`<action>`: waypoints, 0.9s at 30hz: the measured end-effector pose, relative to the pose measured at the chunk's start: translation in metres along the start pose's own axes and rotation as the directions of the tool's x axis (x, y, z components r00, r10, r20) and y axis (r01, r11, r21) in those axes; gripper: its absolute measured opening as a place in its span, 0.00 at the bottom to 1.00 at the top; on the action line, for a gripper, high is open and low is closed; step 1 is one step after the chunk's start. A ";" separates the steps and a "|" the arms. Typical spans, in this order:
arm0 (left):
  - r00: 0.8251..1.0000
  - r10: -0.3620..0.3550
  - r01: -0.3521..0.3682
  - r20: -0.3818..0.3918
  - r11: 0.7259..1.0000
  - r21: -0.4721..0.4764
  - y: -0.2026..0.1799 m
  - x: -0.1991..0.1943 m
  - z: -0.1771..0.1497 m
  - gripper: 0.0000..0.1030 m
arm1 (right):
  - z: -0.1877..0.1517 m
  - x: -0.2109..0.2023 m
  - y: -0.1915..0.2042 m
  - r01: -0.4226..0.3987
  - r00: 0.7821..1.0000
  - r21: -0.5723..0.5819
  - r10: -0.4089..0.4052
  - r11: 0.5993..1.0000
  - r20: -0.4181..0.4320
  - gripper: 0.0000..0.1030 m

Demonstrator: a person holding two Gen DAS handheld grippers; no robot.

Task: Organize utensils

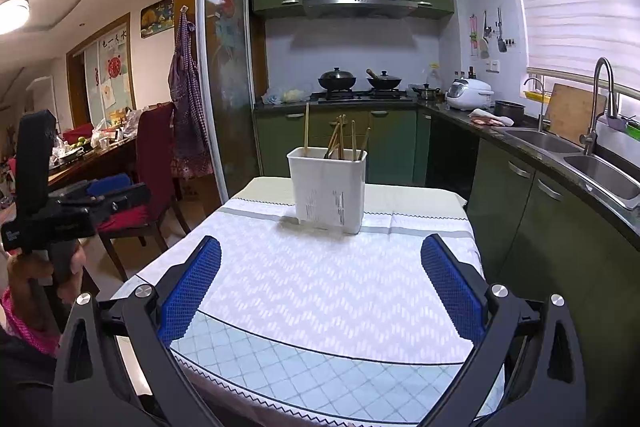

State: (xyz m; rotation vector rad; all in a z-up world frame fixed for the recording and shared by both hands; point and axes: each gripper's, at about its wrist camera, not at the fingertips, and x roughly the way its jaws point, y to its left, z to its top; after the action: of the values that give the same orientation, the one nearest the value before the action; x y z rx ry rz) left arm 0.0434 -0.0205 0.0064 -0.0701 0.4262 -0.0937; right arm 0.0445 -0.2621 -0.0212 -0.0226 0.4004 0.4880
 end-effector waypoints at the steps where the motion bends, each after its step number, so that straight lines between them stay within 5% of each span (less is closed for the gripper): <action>1: 1.000 -0.002 0.002 -0.002 1.000 0.010 -0.002 -0.001 0.001 0.94 | 0.000 -0.001 0.000 0.004 1.000 0.002 -0.004 1.000 0.005 0.96; 27: 1.000 0.000 0.001 -0.024 0.999 0.033 -0.015 -0.007 -0.014 0.94 | 0.006 0.002 0.014 0.020 1.000 -0.035 -0.019 0.999 0.006 0.96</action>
State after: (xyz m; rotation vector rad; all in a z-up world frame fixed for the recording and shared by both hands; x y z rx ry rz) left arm 0.0295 -0.0351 -0.0024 -0.0367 0.4483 -0.1021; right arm 0.0422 -0.2481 -0.0155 -0.0593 0.3853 0.4759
